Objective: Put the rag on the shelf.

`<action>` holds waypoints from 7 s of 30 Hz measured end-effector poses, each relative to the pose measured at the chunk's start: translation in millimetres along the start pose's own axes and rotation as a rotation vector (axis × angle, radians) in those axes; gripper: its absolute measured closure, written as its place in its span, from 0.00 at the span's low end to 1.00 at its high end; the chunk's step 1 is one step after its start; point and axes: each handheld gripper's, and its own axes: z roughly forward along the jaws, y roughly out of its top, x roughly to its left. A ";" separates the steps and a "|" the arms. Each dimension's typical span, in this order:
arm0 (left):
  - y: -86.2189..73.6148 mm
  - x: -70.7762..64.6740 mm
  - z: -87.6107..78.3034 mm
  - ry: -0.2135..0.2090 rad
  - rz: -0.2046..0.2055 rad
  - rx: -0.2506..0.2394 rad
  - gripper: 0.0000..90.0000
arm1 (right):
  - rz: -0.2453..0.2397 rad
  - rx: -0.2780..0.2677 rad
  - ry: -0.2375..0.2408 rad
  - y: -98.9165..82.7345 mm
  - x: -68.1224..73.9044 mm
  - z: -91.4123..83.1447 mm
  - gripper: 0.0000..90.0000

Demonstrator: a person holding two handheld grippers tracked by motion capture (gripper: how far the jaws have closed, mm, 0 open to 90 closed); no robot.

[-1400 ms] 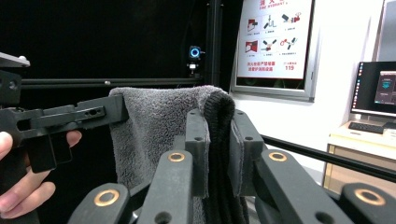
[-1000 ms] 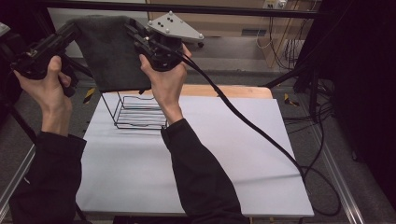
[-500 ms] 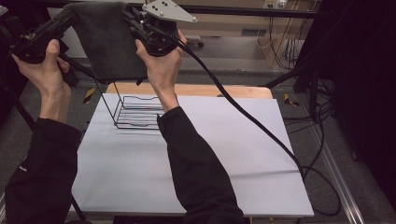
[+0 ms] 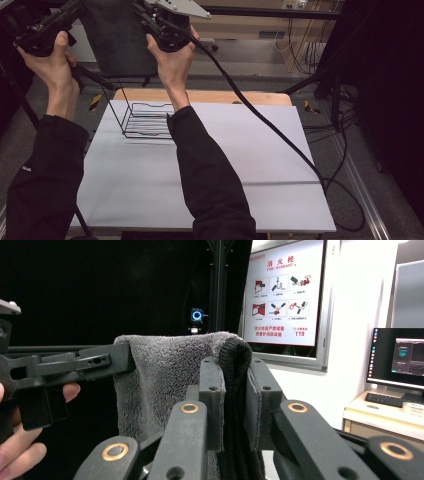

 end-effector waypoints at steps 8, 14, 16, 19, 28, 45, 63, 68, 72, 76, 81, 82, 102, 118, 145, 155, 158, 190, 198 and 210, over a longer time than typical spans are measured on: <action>-1.1 8.3 13.6 -0.013 -0.015 0.012 0.89 | -0.010 0.012 -0.024 -0.1 -7.1 9.1 0.90; -4.2 14.8 21.8 -0.007 -0.013 0.047 0.89 | 0.007 0.027 -0.033 -6.7 -13.9 15.3 0.89; -9.0 17.7 22.1 -0.003 -0.012 0.056 0.89 | 0.000 0.040 -0.037 -10.5 -14.2 16.8 0.89; -17.1 22.9 22.2 0.000 -0.013 0.077 0.89 | -0.003 0.062 -0.038 -17.4 -15.2 19.2 0.89; -35.7 31.6 19.9 0.004 -0.017 0.115 0.89 | 0.018 0.096 -0.038 -38.3 -18.4 23.4 0.89; -67.2 37.8 5.9 -0.022 0.015 0.214 0.89 | 0.067 0.165 -0.022 -75.1 -18.5 12.0 0.89; -83.1 36.2 -16.6 -0.049 0.022 0.266 0.89 | 0.057 0.209 0.009 -91.7 -6.7 -6.1 0.89; -85.9 35.2 -22.1 -0.069 0.024 0.276 0.89 | 0.073 0.227 0.013 -93.7 -5.8 -10.6 0.89; -87.4 33.0 -24.9 -0.077 0.041 0.291 0.89 | 0.076 0.234 0.023 -97.9 -5.5 -15.7 0.89; -89.1 31.9 -30.7 -0.092 0.047 0.303 0.89 | 0.074 0.240 0.042 -99.2 -3.9 -20.9 0.89; -92.8 29.6 -37.4 -0.102 0.051 0.318 0.89 | 0.070 0.260 0.058 -101.8 -2.0 -25.5 0.89; -93.9 29.4 -38.0 -0.102 0.050 0.322 0.89 | 0.071 0.265 0.060 -102.4 -1.8 -26.1 0.89; -108.7 22.7 -56.9 -0.102 0.080 0.436 0.86 | 0.053 0.361 0.147 -116.3 4.8 -41.6 0.89; -68.1 9.9 -57.7 -0.063 0.091 0.504 0.82 | 0.020 0.395 0.179 -129.1 7.8 -47.4 0.88; -123.0 8.3 -42.1 -0.083 0.129 0.711 1.00 | 0.062 0.410 0.231 -126.9 9.5 -57.2 0.62; -144.9 12.6 -38.3 -0.064 0.127 0.716 1.00 | 0.084 0.534 0.175 -144.7 6.6 -46.5 1.00; -151.5 14.5 -37.4 -0.055 0.120 0.717 1.00 | 0.074 0.558 0.152 -152.8 6.6 -42.7 1.00; -142.0 1.9 -72.6 -0.071 0.131 0.691 0.36 | 0.060 0.541 0.156 -110.6 -5.5 -83.6 0.37; -154.6 -2.6 -82.1 -0.072 0.138 0.696 0.17 | 0.103 0.555 0.141 -112.2 -28.8 -116.2 0.22; -187.3 -13.3 -93.3 -0.102 0.121 0.709 0.08 | 0.127 0.574 0.101 -131.5 -63.0 -179.6 0.09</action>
